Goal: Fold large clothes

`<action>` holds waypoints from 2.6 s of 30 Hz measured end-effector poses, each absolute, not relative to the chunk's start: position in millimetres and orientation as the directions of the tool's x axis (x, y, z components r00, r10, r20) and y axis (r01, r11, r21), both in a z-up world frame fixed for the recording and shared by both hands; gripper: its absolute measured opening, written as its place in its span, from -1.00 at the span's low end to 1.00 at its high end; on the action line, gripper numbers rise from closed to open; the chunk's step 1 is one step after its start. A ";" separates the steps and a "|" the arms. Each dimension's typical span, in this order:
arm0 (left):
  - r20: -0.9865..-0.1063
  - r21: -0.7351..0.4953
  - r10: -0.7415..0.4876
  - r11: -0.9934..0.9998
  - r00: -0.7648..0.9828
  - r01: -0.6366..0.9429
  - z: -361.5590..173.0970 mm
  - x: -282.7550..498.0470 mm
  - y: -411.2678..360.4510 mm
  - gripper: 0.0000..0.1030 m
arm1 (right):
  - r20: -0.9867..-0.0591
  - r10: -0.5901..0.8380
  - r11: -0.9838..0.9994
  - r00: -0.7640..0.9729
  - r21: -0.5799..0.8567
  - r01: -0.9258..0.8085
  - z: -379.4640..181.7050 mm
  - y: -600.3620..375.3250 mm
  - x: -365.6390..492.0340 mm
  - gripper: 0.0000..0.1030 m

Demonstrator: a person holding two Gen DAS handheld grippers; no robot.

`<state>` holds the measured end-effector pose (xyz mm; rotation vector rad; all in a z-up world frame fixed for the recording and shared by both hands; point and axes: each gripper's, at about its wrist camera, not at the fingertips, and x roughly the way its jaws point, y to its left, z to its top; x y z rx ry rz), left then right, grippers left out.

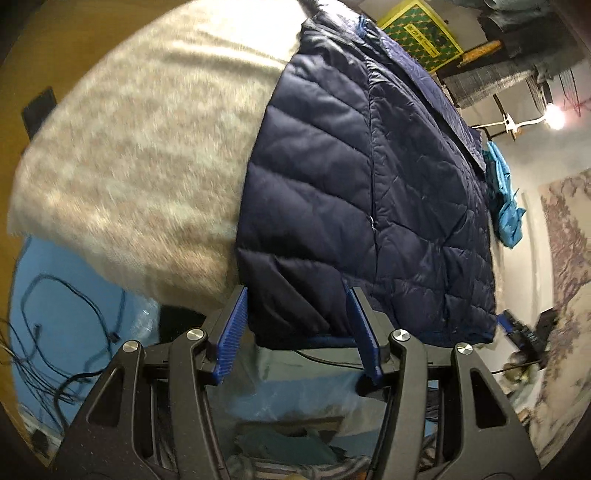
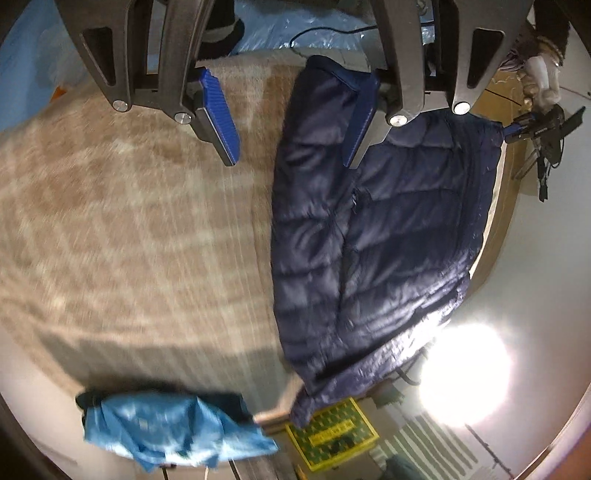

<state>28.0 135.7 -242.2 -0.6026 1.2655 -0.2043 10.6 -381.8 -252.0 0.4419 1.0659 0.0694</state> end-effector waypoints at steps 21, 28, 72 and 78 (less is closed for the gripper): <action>-0.729 -0.649 -0.549 0.744 0.409 -0.157 -219.2 24.8 146.4 -0.89 | -0.775 0.445 0.851 0.448 0.522 0.057 -264.8 -351.9 1.8 -0.93; -0.644 -0.690 -0.545 0.717 0.537 -0.099 -165.3 0.6 156.8 -0.90 | -0.668 0.451 0.806 0.592 0.590 0.052 -214.9 -367.0 -24.0 -0.96; -0.563 -0.627 -0.439 0.779 0.700 -0.017 -64.7 273.4 140.7 -0.92 | -0.567 0.332 0.875 0.754 0.484 -0.021 -92.8 -374.1 220.3 -0.97; -0.586 -0.608 -0.419 0.793 0.693 -0.034 -80.1 325.2 137.2 -0.92 | -0.600 0.297 0.886 0.743 0.463 0.020 -110.4 -380.5 273.6 -0.97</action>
